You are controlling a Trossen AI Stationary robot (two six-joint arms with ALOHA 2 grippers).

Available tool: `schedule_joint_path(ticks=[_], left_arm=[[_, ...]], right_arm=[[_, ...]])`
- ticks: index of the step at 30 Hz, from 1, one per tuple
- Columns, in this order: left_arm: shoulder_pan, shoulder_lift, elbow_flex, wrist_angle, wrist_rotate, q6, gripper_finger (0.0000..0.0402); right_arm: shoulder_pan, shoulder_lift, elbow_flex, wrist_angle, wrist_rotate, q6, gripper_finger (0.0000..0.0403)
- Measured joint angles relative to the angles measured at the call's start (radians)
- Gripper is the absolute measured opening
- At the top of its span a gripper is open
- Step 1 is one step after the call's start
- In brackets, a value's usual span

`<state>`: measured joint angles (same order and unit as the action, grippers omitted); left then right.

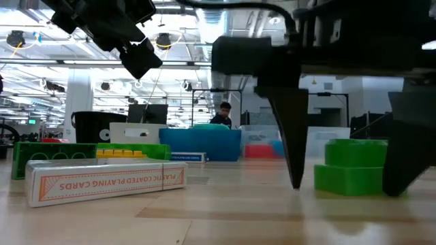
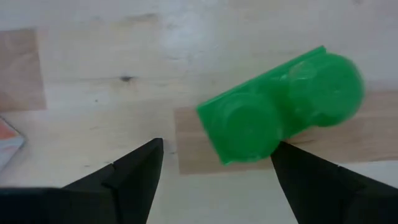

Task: Pick & Place Toys
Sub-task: Put the green 2 stud game piece into the left transparent bin

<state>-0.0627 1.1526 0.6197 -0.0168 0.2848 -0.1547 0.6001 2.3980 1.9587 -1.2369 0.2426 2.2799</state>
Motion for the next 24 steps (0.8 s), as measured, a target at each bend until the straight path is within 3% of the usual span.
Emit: schedule_joint_path(ticks=[17, 20, 24], left_arm=[[0.000, 0.000, 0.000, -0.002, 0.000, 0.000, 0.0237], [0.000, 0.000, 0.000, -0.002, 0.000, 0.000, 0.0237], [0.000, 0.000, 0.000, -0.002, 0.000, -0.001, 0.0237]], right_arm=[[0.030, 0.017, 0.055, -0.059, 0.003, -0.097, 0.0295], [0.061, 0.015, 0.142, -0.130, 0.075, -0.128, 0.0295], [0.116, 0.013, 0.258, -0.256, 0.265, -0.249, 0.0295]])
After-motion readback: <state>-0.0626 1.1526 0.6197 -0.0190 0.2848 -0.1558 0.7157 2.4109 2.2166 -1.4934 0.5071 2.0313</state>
